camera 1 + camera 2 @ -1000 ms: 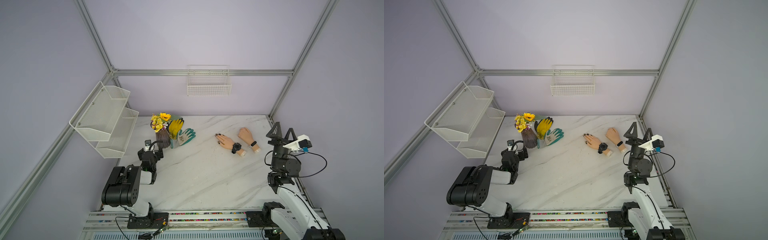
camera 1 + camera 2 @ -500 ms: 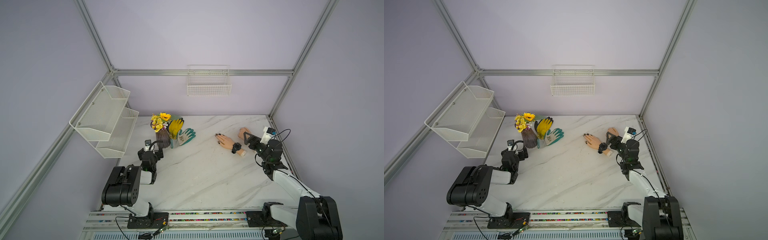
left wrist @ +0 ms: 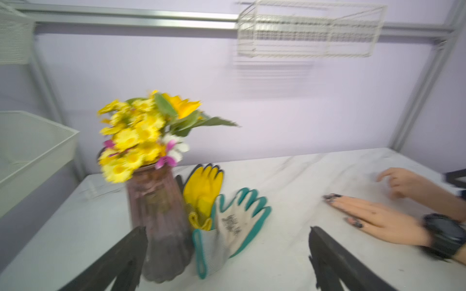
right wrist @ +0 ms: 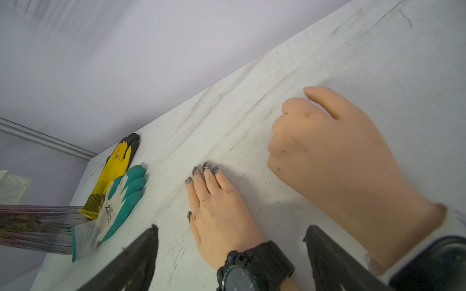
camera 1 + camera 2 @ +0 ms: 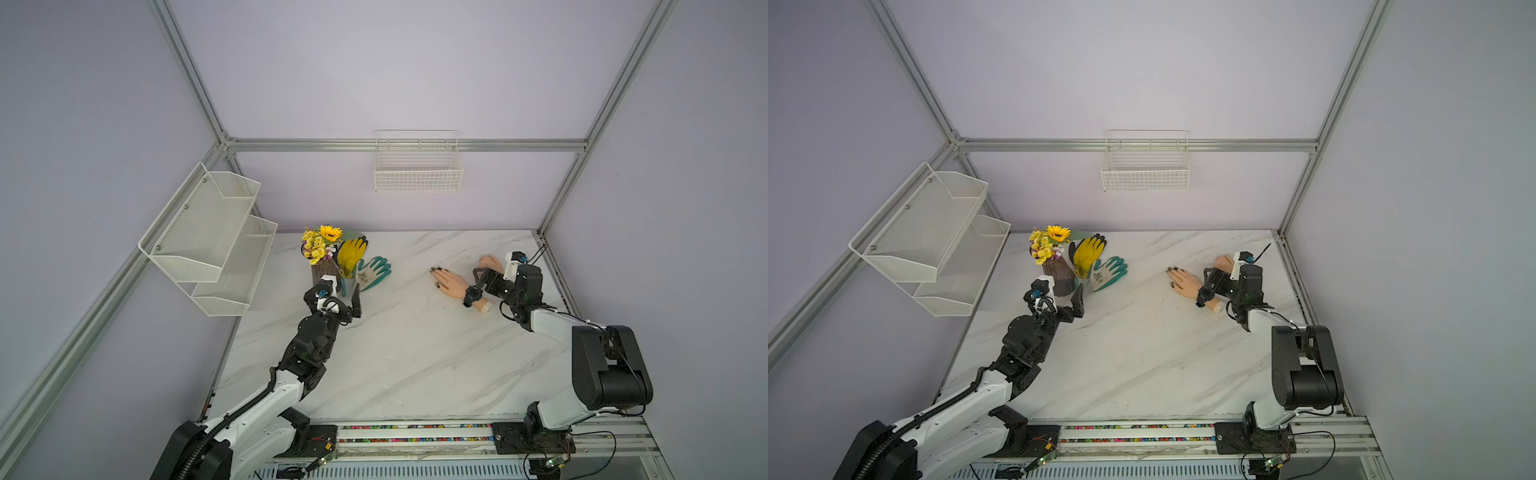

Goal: Take off the watch
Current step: Adjust the hand at the center of the board.

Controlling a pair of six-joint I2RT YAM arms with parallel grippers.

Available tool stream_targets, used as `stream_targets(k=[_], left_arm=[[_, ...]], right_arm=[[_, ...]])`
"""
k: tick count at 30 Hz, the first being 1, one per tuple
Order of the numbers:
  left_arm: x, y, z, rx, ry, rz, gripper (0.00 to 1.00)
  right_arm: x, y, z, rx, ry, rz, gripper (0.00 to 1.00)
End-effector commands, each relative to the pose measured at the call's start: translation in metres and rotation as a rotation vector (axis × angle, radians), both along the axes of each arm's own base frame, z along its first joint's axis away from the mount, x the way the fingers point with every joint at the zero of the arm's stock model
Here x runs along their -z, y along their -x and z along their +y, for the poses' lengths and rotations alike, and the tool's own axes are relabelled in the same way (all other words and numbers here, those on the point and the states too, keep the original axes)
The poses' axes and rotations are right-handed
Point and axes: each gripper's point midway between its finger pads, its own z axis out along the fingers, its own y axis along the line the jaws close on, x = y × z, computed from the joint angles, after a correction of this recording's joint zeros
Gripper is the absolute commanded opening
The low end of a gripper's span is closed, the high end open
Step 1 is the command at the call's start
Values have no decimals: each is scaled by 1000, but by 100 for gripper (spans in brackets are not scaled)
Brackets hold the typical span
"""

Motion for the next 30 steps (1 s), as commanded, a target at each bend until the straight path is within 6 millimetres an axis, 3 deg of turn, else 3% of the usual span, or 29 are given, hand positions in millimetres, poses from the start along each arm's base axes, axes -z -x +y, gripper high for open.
stream_targets(k=[1, 3, 6, 9, 11, 14, 18, 23, 30], left_arm=[[-3, 8, -65, 231, 160, 116, 100], [-7, 12, -113, 405, 289, 176, 100], [-7, 6, -168, 590, 499, 287, 100], [18, -16, -207, 625, 640, 446, 100], [41, -29, -221, 594, 701, 558, 100], [73, -39, -229, 529, 713, 681, 100], [115, -47, -217, 348, 645, 844, 100], [144, -54, -193, 154, 624, 942, 100], [174, -58, -191, 135, 673, 1042, 100]], right_arm=[[8, -1, 6, -6, -4, 28, 94], [10, -2, 9, 3, -6, 35, 95], [23, -2, 13, 10, -20, 75, 95], [38, 2, 31, -14, -37, 116, 96], [46, 5, 42, -20, -30, 135, 97], [50, 6, 51, 0, 6, 155, 97], [56, 12, 64, -14, 31, 189, 97], [61, 28, 96, -111, 3, 217, 96], [60, 52, 145, -199, -63, 223, 87]])
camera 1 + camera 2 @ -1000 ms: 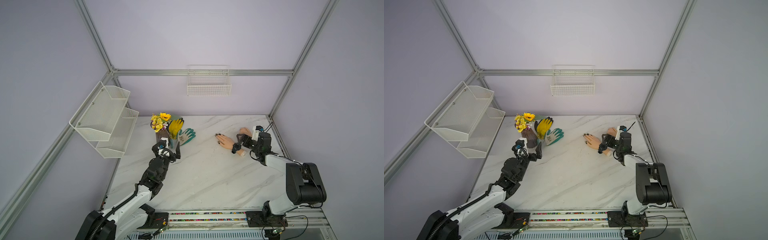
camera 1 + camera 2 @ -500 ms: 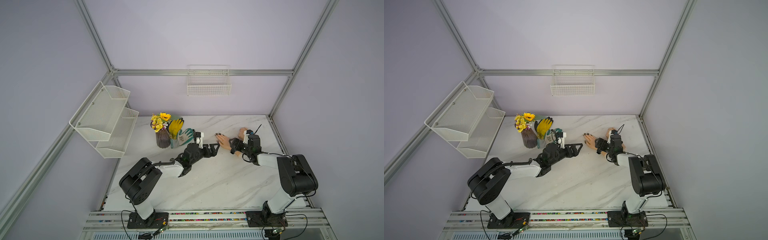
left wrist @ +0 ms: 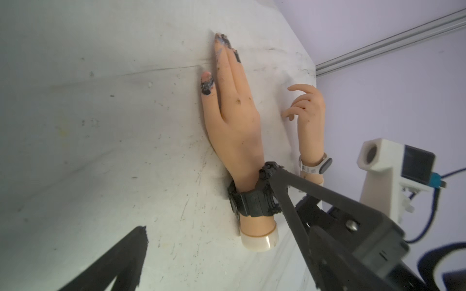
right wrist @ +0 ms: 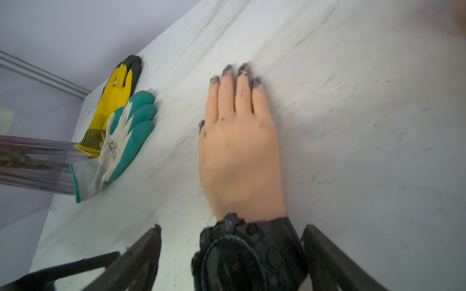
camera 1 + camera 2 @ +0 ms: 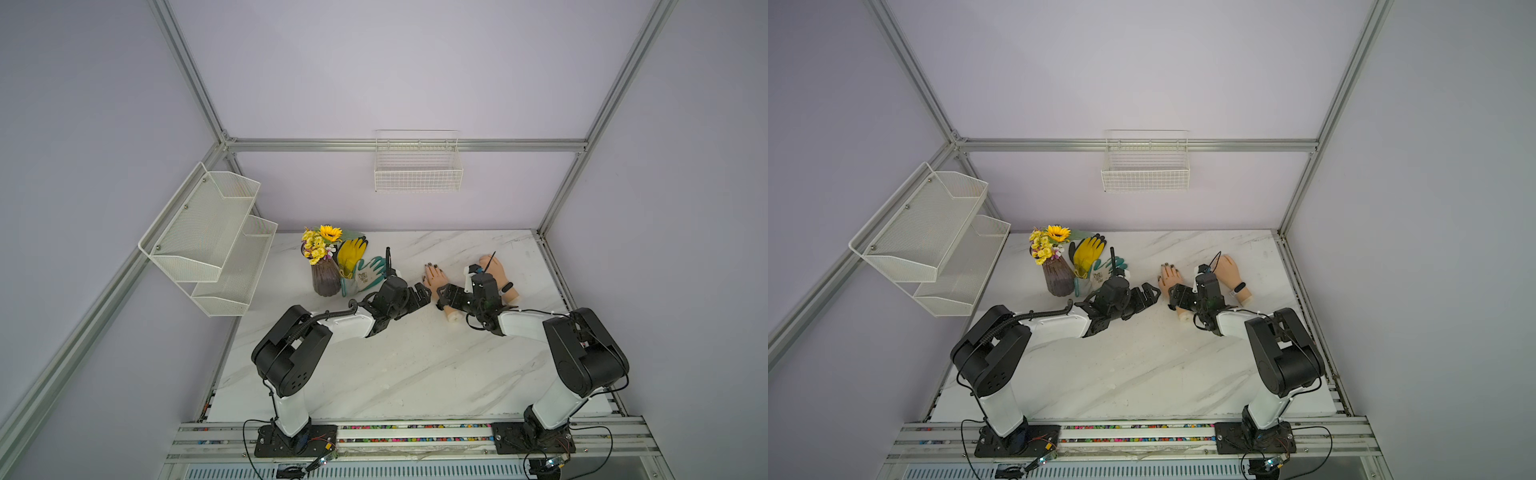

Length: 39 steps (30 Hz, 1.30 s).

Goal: Take off the watch
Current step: Adjust the hand at the center of the board.

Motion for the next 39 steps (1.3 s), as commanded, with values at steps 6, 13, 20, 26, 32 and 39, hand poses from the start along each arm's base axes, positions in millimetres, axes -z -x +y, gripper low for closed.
stream_targets(k=[6, 13, 20, 26, 32, 39], left_arm=[[28, -7, 13, -40, -24, 65, 100], [25, -15, 24, -61, -5, 38, 100], [8, -19, 40, -98, -63, -27, 100], [2, -22, 44, -92, -105, -53, 100], [-2, -28, 30, -52, 50, -22, 100], [5, -37, 42, -96, 67, -8, 100]], right_arm=[[27, 37, 39, -29, -41, 79, 82], [33, 54, 61, -25, -39, 74, 89], [49, 46, 42, 134, 70, 113, 70], [46, 47, 49, 94, 59, 113, 37], [18, 63, 74, -40, -119, 76, 19], [37, 81, 75, -95, -120, 131, 29]])
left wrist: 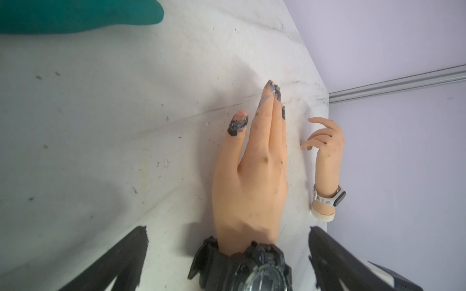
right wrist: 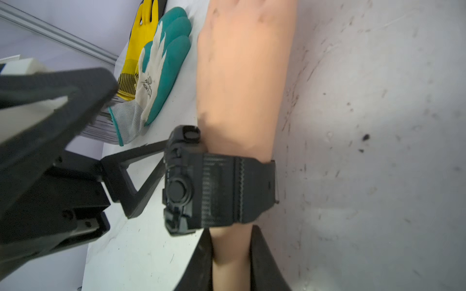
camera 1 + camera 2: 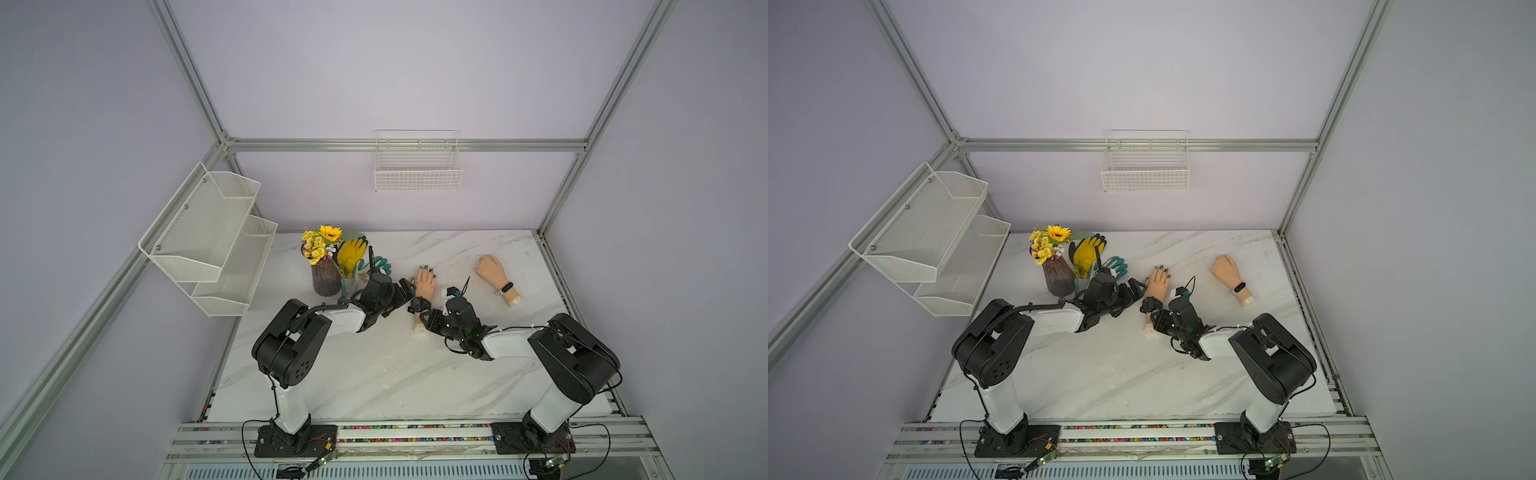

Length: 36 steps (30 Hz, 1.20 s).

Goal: Take off the watch
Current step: Adjust the hand at the center of the board.

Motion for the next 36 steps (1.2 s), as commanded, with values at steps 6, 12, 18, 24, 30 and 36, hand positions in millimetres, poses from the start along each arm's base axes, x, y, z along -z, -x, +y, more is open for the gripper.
stream_targets(k=[6, 12, 18, 24, 30, 36], left_arm=[[-2, -7, 12, -29, -62, -30, 100], [3, -10, 14, -28, -109, -20, 100], [-1, -10, 28, -72, -158, -33, 100], [2, -8, 38, -97, -205, -32, 100], [4, -10, 35, -65, -226, -47, 100], [-1, -9, 28, -43, -193, -52, 100]], right_arm=[[0, 10, -26, 66, 122, 10, 59], [-23, 5, -24, 121, 240, -45, 70], [7, -4, -14, 163, 403, 14, 85], [30, -1, -9, 119, 458, 60, 83], [46, 3, -12, 105, 492, 89, 51], [33, 9, 2, 24, 410, 61, 30]])
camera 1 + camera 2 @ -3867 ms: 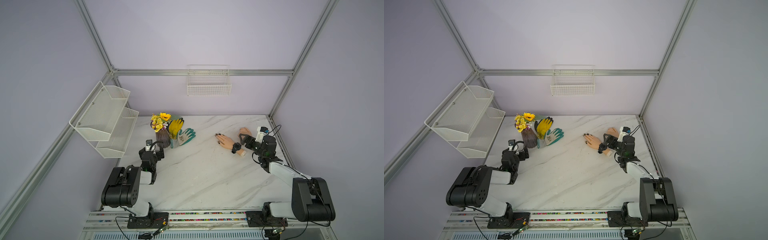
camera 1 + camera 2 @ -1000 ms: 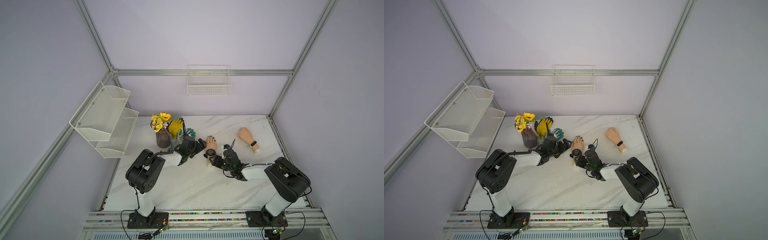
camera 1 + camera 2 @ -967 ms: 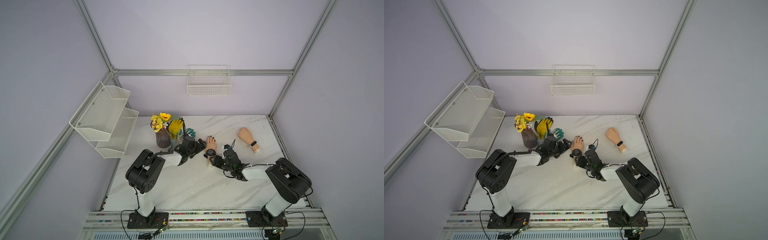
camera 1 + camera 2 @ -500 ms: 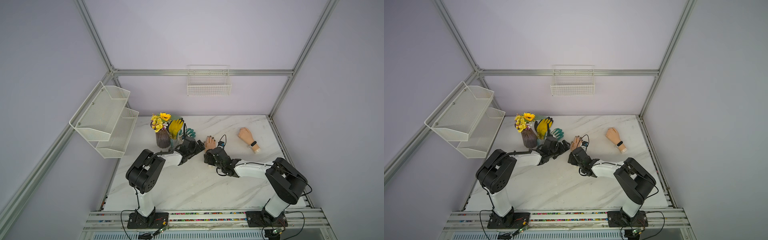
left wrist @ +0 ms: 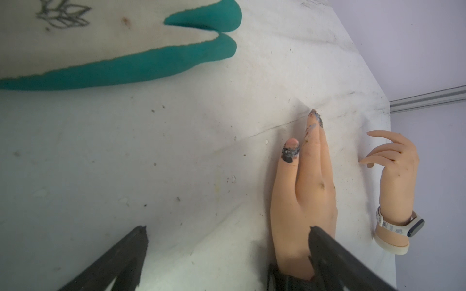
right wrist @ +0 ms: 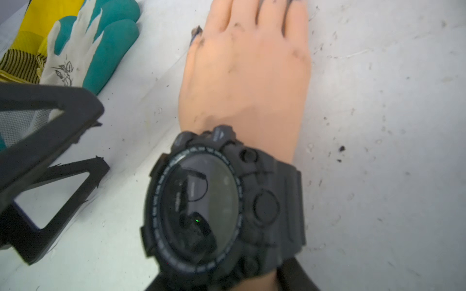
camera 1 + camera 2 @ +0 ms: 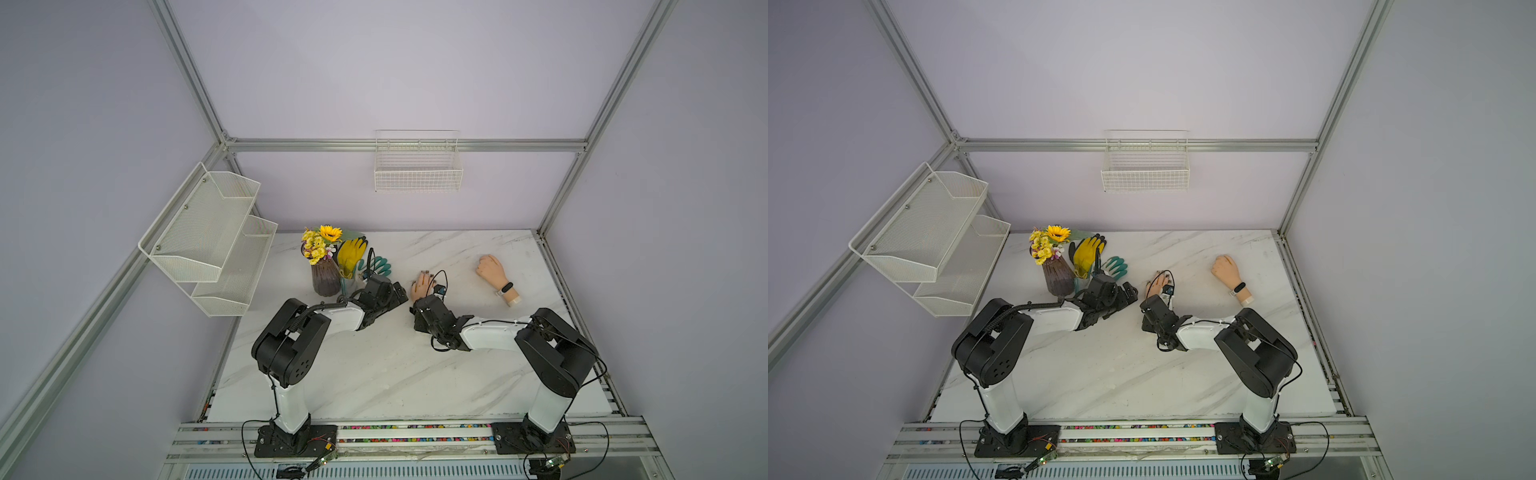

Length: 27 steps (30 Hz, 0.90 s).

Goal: Take off the watch
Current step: Adjust the hand at the center of the board.

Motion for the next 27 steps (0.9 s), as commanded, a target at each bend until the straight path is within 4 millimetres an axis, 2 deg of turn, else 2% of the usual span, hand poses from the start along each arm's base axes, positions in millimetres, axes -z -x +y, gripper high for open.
stream_targets(k=[1, 6, 10, 15, 20, 24, 27], left_arm=[[-25, -7, -11, 31, 55, -58, 100], [-20, -5, -31, 69, 180, -28, 100], [-8, -4, -33, 60, 223, 8, 100], [-1, -3, -40, 75, 283, 24, 95], [15, 1, -41, 78, 281, 58, 68], [8, -1, -39, 83, 247, 42, 44], [2, -2, -30, 57, 169, 35, 29]], right_arm=[[12, 22, 1, -92, -12, 58, 28], [-20, 34, 24, -222, -246, -1, 23], [-49, 47, 35, -304, -404, -68, 23], [-64, 54, 43, -354, -497, -105, 23], [-73, 57, 50, -397, -541, -125, 26], [-68, 53, 46, -371, -512, -128, 45], [-75, 47, 35, -307, -470, -163, 61]])
